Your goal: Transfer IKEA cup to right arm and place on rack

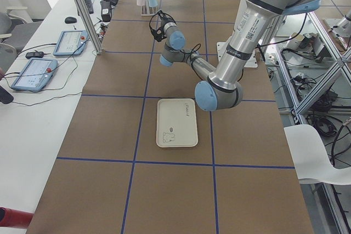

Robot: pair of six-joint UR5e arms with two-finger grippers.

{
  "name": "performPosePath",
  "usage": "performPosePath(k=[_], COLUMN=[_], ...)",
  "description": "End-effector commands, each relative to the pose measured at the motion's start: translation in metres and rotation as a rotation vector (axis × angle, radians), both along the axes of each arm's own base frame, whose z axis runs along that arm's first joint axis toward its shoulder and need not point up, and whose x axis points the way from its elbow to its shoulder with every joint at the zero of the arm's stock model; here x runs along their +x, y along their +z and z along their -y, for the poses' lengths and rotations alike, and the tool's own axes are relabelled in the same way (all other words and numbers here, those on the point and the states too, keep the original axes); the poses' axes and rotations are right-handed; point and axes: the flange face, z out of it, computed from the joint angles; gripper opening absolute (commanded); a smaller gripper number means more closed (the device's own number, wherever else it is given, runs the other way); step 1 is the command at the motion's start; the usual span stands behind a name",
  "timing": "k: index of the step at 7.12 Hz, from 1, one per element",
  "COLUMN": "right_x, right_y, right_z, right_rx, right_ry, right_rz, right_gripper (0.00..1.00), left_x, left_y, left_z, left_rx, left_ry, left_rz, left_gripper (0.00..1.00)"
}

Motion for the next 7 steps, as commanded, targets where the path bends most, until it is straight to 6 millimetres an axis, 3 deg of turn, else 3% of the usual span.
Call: performPosePath(k=[1,4,5,6,7], right_x=[-0.006,-0.015,-0.017,-0.019,-0.019], right_y=[0.005,0.013,0.014,0.014,0.014], right_z=[-0.004,-0.014,-0.015,-0.015,-0.015], right_rx=[-0.002,0.002,0.002,0.002,0.002], right_ry=[-0.012,-0.027,-0.03,-0.031,-0.031], right_rz=[0.0,0.001,-0.002,-0.004,-0.004], right_gripper=[0.0,0.04,0.41,0.99,1.0], left_x=[0.0,0.001,0.001,0.001,0.001], left_y=[0.0,0.0,0.0,0.0,0.0], left_z=[0.0,0.0,0.0,0.0,0.0], left_rx=[0.0,0.0,0.0,0.0,0.0], left_ry=[0.001,0.001,0.001,0.002,0.001], left_rz=[0.0,0.0,0.0,0.0,0.0], left_gripper=[0.46,0.46,0.46,0.46,0.46])
